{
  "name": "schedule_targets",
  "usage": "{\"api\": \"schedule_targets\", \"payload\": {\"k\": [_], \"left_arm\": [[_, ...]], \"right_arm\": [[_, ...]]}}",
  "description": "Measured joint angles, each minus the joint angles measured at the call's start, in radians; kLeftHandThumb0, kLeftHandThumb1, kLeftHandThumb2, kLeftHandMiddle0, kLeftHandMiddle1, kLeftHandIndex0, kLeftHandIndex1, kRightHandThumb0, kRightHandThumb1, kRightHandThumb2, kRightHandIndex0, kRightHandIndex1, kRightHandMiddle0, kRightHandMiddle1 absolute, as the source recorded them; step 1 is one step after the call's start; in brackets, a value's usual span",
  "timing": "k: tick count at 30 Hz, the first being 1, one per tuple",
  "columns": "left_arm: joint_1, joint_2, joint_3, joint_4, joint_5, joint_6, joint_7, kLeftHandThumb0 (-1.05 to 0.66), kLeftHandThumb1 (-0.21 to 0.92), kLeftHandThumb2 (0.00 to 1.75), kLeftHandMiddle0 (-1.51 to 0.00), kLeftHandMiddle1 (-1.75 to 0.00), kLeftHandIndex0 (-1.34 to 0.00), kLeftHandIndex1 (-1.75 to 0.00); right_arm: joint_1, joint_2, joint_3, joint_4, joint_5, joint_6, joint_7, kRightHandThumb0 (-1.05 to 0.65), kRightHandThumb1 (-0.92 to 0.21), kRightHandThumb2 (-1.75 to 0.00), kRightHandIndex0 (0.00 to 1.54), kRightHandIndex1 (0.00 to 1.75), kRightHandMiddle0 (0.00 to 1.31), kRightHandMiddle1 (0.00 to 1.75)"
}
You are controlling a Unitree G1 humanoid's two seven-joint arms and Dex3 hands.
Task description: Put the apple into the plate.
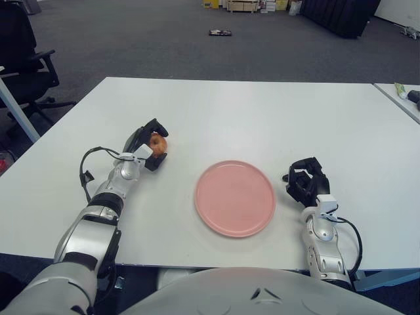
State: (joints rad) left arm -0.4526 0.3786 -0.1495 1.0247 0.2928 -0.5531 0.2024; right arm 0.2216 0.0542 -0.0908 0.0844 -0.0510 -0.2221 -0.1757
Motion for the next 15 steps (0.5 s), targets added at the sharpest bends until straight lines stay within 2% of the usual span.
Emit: {"api": "schedule_targets", "payload": {"k": [4,10,15], "left_arm": [[0.024,-0.005,0.01,-0.045,-0.011,-0.008,-0.011,0.0,0.08,1.57,-0.8,-1.67,-0.57,-1.75],[0.09,-0.005,0.031,-0.243,-0.019,0.008,-0.043,0.0,0.08,1.57,-0.8,-1.67,-0.57,-1.75],[0.112,-0.008,0.048,-0.379,-0.023,0.012,-0.052,0.0,0.08,1.57,-0.8,-1.67,-0.57,-1.75]], "right_arm": [[0.0,0.0,0.0,0.0,0.0,0.0,0.0,-0.39,-0.65,-0.9,0.62,1.38,0.36,1.75],[0.0,-0.001,0.0,0.0,0.0,0.0,0.0,-0.39,-0.66,-0.89,0.62,1.39,0.36,1.75],[0.0,-0.002,0.001,0.0,-0.002,0.0,0.002,-0.38,-0.67,-0.87,0.62,1.39,0.34,1.75]]}}
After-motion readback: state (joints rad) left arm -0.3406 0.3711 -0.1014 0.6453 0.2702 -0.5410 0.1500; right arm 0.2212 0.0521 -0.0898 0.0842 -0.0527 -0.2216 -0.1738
